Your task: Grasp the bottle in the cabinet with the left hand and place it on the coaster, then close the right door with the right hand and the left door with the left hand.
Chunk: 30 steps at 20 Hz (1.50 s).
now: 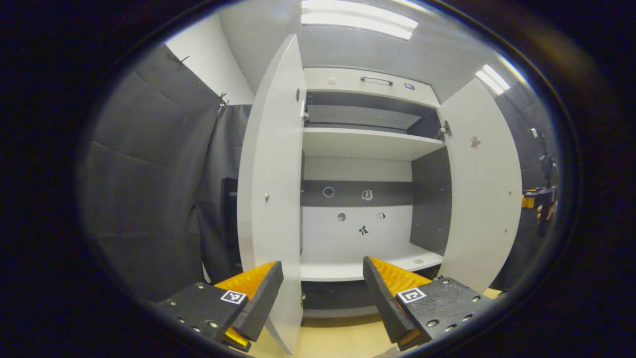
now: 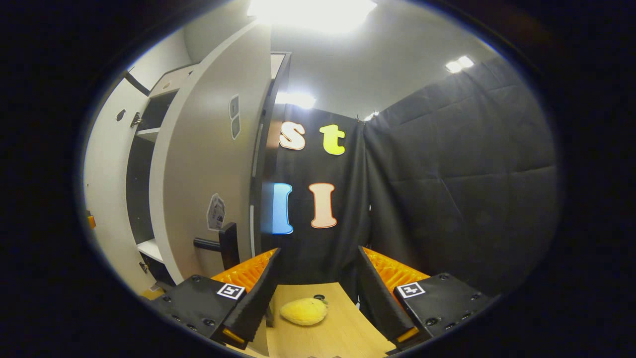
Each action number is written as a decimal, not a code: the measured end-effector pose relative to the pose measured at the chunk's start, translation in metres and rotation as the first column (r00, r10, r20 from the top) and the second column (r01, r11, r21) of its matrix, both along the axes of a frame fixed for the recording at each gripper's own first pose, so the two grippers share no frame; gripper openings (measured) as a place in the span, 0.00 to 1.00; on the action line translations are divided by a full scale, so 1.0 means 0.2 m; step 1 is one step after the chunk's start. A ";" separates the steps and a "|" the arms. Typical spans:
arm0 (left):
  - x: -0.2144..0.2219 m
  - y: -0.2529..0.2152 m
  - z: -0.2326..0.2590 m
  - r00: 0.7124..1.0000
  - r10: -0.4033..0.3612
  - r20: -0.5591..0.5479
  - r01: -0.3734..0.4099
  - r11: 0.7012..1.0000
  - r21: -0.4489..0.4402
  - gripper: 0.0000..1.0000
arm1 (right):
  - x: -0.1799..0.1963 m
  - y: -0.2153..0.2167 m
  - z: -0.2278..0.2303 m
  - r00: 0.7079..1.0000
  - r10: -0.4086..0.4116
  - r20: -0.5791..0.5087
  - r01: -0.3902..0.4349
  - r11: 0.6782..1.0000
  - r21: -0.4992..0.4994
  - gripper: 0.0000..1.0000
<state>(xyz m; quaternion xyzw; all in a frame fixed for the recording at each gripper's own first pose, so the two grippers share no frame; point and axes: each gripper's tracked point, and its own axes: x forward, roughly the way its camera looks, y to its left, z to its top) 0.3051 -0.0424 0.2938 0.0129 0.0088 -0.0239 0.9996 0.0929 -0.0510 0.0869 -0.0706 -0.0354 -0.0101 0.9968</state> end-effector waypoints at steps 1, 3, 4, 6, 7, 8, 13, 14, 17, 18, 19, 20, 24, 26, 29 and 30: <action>0.00 0.00 -0.01 1.000 -0.003 -0.004 0.003 1.000 -0.009 0.99 | -0.01 0.03 -0.01 1.000 0.014 -0.007 -0.014 1.000 0.012 0.95; -0.02 0.00 -0.01 1.000 -0.004 0.000 0.004 1.000 -0.021 0.94 | -0.02 0.10 -0.01 0.999 0.045 -0.013 -0.045 0.999 0.020 0.92; -0.02 0.00 -0.01 1.000 -0.004 0.000 0.004 1.000 -0.021 0.94 | -0.02 0.14 -0.02 0.998 0.060 -0.012 -0.060 0.998 0.014 0.95; -0.04 0.02 -0.02 1.000 0.001 -0.006 -0.001 1.000 -0.008 0.94 | -0.03 0.23 -0.02 0.995 0.097 -0.012 -0.097 0.995 0.000 0.95; -0.05 0.03 -0.03 1.000 0.007 -0.009 -0.007 1.000 0.000 0.94 | -0.03 0.29 -0.02 0.993 0.119 -0.016 -0.119 0.993 -0.004 0.91; -0.06 0.03 -0.04 1.000 0.007 -0.012 -0.007 1.000 0.002 0.94 | -0.03 0.36 -0.03 0.989 0.149 -0.022 -0.149 0.989 -0.005 0.95; -0.12 0.06 -0.06 0.999 0.032 -0.023 -0.033 0.999 -0.023 0.94 | 0.00 0.64 -0.04 0.970 0.243 -0.026 -0.244 0.969 -0.044 0.95; -0.13 0.07 -0.06 0.999 0.036 -0.022 -0.036 0.999 -0.026 0.94 | 0.02 0.70 -0.07 0.965 0.261 -0.033 -0.263 0.963 -0.064 0.95; -0.19 0.12 -0.05 0.998 0.061 -0.023 -0.061 0.998 -0.016 0.94 | 0.07 0.85 -0.14 0.961 0.272 -0.051 -0.277 0.953 -0.125 0.96; -0.22 0.14 -0.04 0.997 0.075 -0.023 -0.075 0.997 -0.007 0.94 | 0.05 0.88 -0.15 0.960 0.276 -0.043 -0.279 0.952 -0.127 0.98; -0.25 0.16 -0.04 0.996 0.089 -0.022 -0.089 0.996 -0.002 0.94 | 0.04 0.91 -0.17 0.955 0.292 -0.044 -0.295 0.949 -0.111 0.96; -0.27 0.19 -0.03 0.994 0.103 -0.022 -0.103 0.995 0.000 0.94 | 0.04 0.94 -0.20 0.947 0.315 -0.056 -0.319 0.944 -0.086 0.98; -0.31 0.36 -0.05 0.982 0.185 -0.029 -0.186 0.982 -0.034 0.94 | 0.02 0.93 -0.29 0.947 0.314 -0.063 -0.315 0.949 -0.003 0.98; -0.32 0.47 -0.06 0.971 0.237 -0.040 -0.239 0.969 -0.065 0.94 | -0.05 0.88 -0.37 0.948 0.312 -0.067 -0.311 0.950 0.026 0.98; -0.31 0.61 -0.03 0.968 0.250 -0.034 -0.252 0.959 -0.127 0.94 | -0.10 0.78 -0.50 0.951 0.287 -0.117 -0.291 0.957 -0.012 0.98; -0.30 0.68 0.00 0.966 0.256 -0.022 -0.256 0.956 -0.143 0.94 | -0.11 0.76 -0.54 0.949 0.282 -0.142 -0.286 0.958 -0.008 0.96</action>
